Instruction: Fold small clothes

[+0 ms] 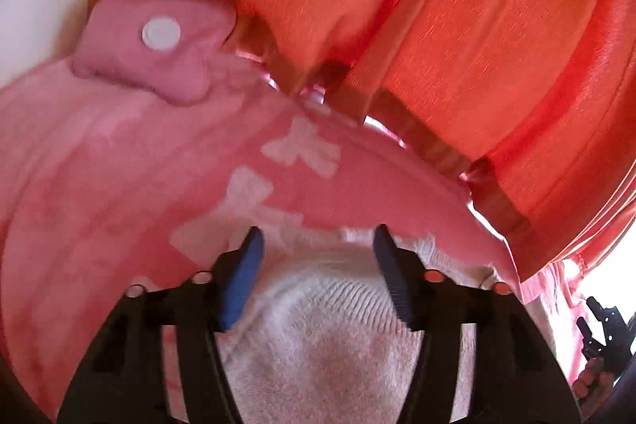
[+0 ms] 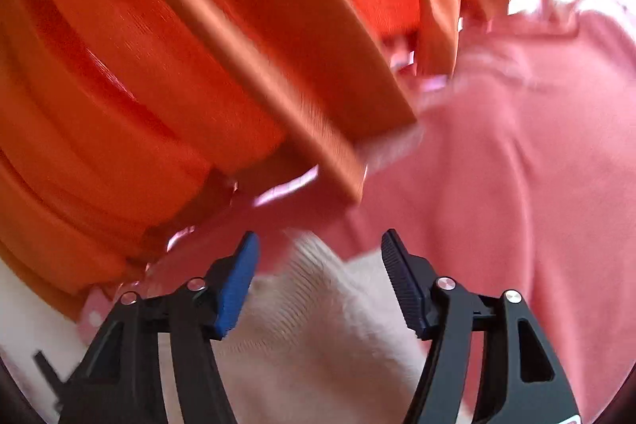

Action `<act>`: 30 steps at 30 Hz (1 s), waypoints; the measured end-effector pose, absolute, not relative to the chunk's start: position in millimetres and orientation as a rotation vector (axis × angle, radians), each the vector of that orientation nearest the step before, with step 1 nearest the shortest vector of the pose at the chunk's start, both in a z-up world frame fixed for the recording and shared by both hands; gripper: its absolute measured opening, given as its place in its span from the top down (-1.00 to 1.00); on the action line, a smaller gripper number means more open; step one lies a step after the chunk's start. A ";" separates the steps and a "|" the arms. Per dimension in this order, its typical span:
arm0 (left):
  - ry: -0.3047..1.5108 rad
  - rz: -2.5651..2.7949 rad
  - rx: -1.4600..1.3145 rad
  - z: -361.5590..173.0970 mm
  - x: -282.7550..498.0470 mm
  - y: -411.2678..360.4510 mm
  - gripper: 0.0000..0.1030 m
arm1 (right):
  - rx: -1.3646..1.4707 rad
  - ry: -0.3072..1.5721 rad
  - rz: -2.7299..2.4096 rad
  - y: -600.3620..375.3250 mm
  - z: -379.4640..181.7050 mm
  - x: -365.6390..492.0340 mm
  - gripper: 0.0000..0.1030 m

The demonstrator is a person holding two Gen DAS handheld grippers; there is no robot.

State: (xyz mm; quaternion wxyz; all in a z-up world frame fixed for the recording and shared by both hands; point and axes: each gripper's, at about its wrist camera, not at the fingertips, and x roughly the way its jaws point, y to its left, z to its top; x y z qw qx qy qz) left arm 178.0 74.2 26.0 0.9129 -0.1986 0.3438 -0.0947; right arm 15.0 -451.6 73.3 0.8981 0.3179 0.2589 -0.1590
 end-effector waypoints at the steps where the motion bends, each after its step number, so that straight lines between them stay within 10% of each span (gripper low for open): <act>1: 0.713 -0.199 -0.410 25.0 178.9 74.1 -0.29 | 0.646 0.580 -0.336 -451.9 67.3 18.3 -0.23; 6: 0.881 -0.251 -0.404 -8.1 194.6 57.7 -0.37 | 0.633 0.839 -0.313 -444.7 19.3 49.8 -0.23; 8: 0.916 -0.257 -0.370 -17.5 197.5 49.4 0.13 | 0.570 0.886 -0.322 -435.6 9.9 57.3 0.00; 10: 0.912 -0.253 -0.321 -17.7 197.7 45.4 0.84 | 0.521 0.885 -0.319 -428.0 15.4 58.2 0.70; 15: 0.765 -0.292 -0.413 20.3 186.0 61.2 0.86 | 0.559 0.612 -0.183 -418.6 73.9 30.4 0.76; 20: 0.912 -0.194 -0.380 -25.5 207.5 67.9 0.86 | 0.515 0.908 -0.366 -432.4 11.9 59.5 0.76; 30: 0.910 -0.179 -0.319 -31.2 209.3 62.6 0.86 | 0.534 0.928 -0.368 -436.2 -4.3 58.7 0.73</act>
